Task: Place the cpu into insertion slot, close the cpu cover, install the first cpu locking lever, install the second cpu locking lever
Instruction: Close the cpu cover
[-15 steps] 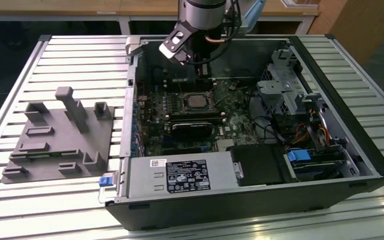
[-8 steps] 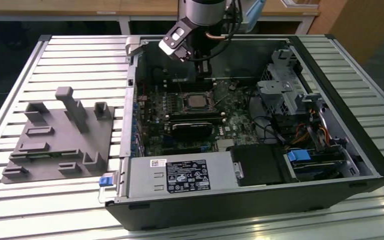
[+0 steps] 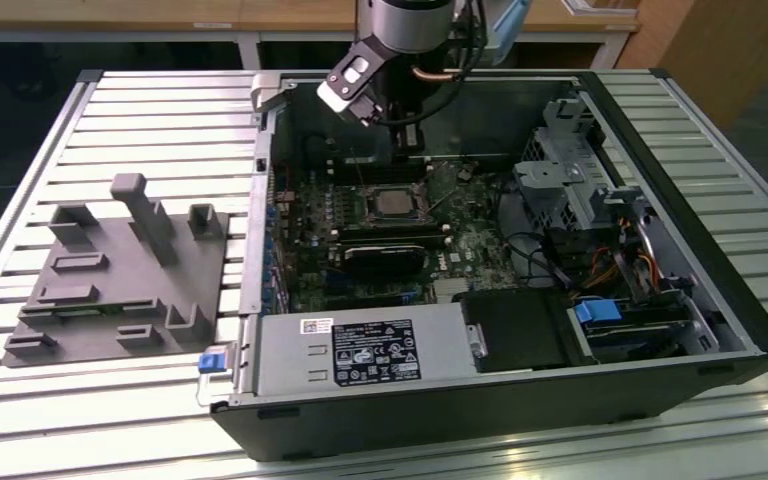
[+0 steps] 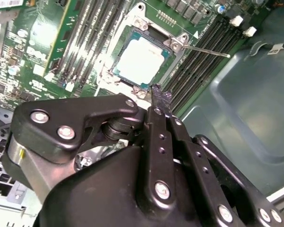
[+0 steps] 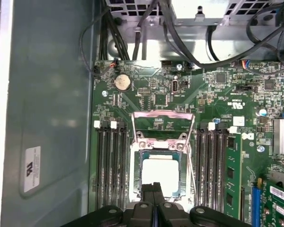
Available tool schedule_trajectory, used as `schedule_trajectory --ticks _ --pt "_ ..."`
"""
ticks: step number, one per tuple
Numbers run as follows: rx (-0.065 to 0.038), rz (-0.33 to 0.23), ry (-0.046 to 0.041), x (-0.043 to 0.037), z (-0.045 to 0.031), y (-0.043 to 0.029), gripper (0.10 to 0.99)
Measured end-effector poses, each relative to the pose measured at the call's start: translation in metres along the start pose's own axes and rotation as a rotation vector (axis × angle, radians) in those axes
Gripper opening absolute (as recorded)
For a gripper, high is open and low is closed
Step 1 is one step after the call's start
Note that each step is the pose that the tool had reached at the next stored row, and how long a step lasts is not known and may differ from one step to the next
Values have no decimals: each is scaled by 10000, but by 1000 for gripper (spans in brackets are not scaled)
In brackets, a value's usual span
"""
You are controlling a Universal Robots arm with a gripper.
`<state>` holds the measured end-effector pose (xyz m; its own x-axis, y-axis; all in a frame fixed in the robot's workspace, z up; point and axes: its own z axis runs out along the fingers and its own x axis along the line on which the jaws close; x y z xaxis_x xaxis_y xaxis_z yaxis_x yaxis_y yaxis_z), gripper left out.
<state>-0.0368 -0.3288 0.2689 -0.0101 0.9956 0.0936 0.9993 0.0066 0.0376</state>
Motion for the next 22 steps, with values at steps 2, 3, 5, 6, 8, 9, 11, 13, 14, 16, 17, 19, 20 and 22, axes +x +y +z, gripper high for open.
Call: schedule_trajectory --ticks 2,3,5,6,8,9,11,13,14,16,17,19,20,22 --pt "0 1 -1 -19 -2 0 106" --pt "0 0 -1 -27 -3 0 106" --pt "1 0 -1 -41 -4 -1 106" --pt "0 1 -1 -49 -5 -1 106" --pt "0 1 -1 -64 -6 -1 106" --pt "0 0 -1 -70 -7 -1 106" --pt "-1 1 0 -77 -7 -1 106" --pt "-1 1 0 -79 -7 0 106" --pt "0 -1 -2 -80 -7 4 106" --pt "0 0 0 -81 -7 6 106" --pt "0 1 -1 -81 -7 6 106" --pt "1 0 -1 -82 -7 10 106" --pt "1 0 0 -82 -7 15 106" --pt "1 1 0 -82 -7 32 106"
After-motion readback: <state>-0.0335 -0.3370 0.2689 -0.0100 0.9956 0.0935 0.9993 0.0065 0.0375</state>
